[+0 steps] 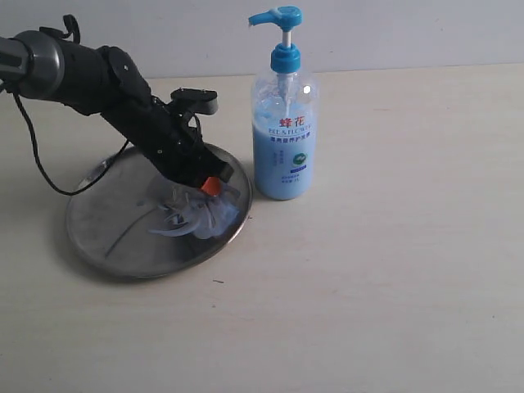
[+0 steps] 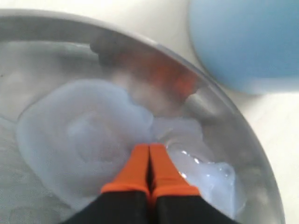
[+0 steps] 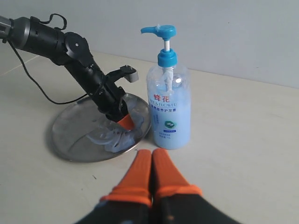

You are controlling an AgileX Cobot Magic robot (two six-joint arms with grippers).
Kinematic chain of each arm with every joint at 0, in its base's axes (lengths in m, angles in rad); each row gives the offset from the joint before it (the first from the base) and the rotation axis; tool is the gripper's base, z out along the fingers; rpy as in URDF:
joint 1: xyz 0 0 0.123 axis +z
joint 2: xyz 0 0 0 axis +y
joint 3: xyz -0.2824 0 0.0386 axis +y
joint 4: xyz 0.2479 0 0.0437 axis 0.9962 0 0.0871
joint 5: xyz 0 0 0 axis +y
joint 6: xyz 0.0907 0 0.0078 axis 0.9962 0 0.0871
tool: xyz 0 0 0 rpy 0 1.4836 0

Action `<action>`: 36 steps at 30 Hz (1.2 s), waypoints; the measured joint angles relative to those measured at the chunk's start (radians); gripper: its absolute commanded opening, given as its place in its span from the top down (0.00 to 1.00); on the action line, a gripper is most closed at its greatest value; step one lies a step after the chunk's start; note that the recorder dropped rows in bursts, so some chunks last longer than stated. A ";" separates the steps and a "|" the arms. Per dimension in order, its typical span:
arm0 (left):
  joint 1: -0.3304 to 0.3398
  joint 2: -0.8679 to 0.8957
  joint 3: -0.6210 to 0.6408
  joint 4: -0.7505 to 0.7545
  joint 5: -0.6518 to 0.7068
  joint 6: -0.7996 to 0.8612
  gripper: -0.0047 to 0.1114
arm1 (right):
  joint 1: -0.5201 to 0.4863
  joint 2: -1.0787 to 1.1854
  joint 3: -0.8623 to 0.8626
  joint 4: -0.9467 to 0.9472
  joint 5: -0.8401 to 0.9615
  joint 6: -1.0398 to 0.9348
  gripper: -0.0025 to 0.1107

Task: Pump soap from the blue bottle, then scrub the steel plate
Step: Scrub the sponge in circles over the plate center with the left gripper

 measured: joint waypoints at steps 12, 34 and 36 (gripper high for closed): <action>-0.002 0.015 0.002 0.121 -0.251 -0.075 0.96 | 0.000 0.000 0.000 0.000 0.000 0.000 0.98; 0.002 -0.009 -0.006 0.121 0.067 -0.143 0.96 | 0.000 0.000 0.000 0.000 0.002 0.000 0.98; 0.002 -0.007 -0.006 0.079 0.073 -0.109 0.96 | 0.000 0.000 0.000 0.000 0.002 0.000 0.98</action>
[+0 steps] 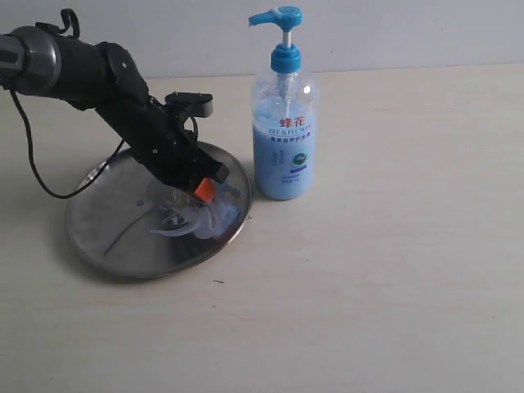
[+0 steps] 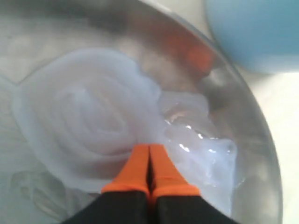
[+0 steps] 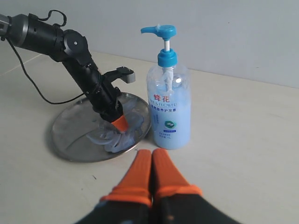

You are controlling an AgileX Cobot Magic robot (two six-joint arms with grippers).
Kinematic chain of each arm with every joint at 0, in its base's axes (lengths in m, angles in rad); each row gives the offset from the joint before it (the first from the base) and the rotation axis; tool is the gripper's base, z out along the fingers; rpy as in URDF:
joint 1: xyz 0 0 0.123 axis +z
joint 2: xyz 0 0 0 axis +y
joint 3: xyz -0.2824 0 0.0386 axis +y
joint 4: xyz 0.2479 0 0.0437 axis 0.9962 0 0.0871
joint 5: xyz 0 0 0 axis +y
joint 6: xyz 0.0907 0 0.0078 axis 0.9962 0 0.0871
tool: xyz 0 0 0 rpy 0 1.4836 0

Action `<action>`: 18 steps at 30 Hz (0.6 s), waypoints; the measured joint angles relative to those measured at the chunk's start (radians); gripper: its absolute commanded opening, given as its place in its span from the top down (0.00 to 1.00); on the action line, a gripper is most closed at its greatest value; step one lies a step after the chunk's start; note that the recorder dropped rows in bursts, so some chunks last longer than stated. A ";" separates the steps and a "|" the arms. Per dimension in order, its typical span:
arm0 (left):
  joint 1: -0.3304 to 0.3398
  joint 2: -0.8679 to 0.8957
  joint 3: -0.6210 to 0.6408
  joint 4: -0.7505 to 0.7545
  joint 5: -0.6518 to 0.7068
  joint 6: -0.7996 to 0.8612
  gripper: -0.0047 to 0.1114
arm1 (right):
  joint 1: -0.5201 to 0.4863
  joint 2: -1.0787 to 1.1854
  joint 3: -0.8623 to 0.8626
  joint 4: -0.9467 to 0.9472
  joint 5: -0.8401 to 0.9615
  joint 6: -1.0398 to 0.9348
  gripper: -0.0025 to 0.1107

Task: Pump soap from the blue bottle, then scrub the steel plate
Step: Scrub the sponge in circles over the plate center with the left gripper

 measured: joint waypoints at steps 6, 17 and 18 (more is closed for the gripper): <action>0.000 0.006 0.006 -0.065 -0.033 0.049 0.96 | 0.000 0.000 0.000 0.000 0.000 0.000 0.98; -0.003 0.014 0.006 -0.062 -0.228 0.055 0.96 | 0.000 0.000 0.000 0.000 0.000 0.000 0.98; -0.003 0.014 0.006 -0.062 -0.243 0.055 0.96 | 0.000 0.000 0.000 0.000 0.000 0.000 0.98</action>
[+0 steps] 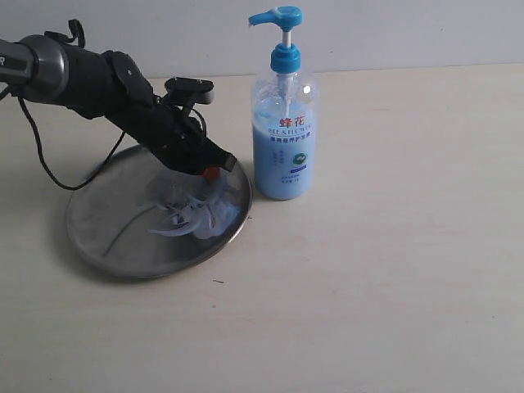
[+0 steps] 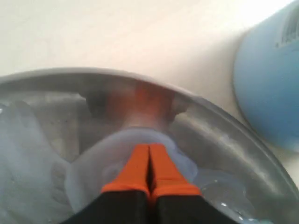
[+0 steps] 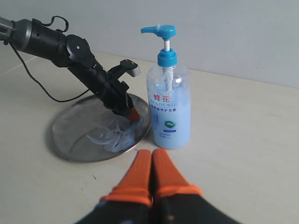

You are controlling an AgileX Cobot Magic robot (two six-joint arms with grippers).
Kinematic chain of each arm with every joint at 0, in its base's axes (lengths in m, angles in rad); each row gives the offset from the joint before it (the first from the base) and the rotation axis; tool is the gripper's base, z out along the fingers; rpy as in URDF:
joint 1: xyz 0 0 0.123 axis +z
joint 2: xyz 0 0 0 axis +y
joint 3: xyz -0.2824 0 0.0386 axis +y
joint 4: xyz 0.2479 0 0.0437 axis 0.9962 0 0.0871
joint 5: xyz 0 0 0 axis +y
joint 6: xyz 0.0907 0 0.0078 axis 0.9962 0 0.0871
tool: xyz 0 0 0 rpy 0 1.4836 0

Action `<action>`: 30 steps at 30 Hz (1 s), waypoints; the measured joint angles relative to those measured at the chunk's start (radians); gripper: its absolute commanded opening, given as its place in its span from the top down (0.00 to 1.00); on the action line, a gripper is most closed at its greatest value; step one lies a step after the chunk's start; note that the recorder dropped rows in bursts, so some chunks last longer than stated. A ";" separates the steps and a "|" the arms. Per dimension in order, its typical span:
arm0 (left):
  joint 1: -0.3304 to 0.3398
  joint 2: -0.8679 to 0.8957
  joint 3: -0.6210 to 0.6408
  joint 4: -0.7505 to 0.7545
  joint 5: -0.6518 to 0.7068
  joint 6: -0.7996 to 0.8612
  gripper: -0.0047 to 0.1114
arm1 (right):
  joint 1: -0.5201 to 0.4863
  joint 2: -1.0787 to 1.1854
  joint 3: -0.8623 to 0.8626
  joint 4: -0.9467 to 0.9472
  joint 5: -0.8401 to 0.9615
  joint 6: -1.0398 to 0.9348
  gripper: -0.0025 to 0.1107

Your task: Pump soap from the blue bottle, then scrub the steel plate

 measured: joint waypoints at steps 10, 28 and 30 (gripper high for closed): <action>0.000 0.004 0.000 0.116 -0.052 -0.074 0.96 | 0.000 0.000 0.000 0.000 0.000 0.000 0.98; 0.000 -0.016 -0.006 0.240 0.167 -0.193 0.96 | 0.000 0.000 0.000 0.013 0.000 0.000 0.98; 0.000 -0.016 -0.006 0.210 0.201 -0.172 0.96 | 0.000 0.000 0.000 0.014 0.000 0.000 0.98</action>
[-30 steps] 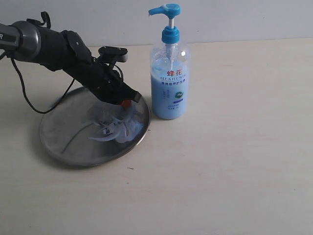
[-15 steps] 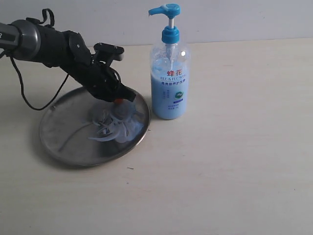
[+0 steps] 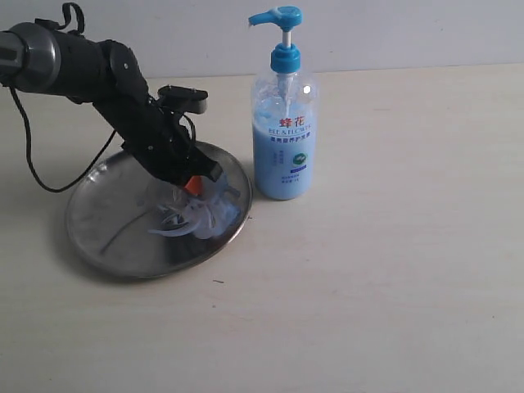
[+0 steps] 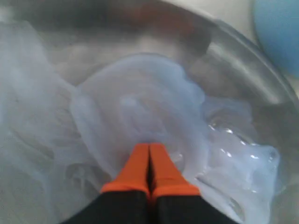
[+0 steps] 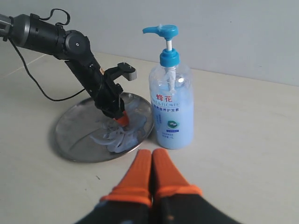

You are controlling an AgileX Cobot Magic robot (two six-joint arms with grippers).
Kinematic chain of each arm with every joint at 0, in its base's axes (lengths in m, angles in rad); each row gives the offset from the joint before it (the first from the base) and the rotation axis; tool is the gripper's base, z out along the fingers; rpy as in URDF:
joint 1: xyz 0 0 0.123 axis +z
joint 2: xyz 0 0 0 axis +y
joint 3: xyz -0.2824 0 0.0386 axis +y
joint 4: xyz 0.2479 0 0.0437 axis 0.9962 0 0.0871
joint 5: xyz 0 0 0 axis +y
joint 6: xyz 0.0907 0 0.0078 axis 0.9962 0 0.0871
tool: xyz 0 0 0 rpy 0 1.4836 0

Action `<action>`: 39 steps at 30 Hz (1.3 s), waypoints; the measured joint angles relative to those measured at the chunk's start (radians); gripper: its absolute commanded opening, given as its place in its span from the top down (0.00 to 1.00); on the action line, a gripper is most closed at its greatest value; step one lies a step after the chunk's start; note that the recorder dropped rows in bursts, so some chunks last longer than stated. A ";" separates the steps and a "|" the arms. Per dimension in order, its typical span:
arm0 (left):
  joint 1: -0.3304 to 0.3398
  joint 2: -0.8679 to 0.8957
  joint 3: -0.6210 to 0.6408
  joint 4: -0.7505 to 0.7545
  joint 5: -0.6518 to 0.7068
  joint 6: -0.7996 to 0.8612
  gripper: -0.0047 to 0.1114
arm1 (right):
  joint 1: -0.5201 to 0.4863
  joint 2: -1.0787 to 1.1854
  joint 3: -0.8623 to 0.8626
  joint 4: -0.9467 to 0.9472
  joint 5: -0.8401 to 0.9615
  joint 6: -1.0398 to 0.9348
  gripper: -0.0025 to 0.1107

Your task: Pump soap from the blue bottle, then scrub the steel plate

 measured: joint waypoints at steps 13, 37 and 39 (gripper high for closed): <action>-0.011 0.007 0.004 -0.217 0.062 0.149 0.96 | 0.000 0.000 0.000 0.000 0.000 0.000 0.98; -0.027 0.014 0.006 0.153 -0.259 -0.038 0.96 | 0.000 0.000 0.000 0.000 0.000 0.000 0.98; -0.027 0.014 0.006 0.163 -0.240 -0.040 0.96 | 0.000 0.000 0.000 0.000 0.000 0.000 0.98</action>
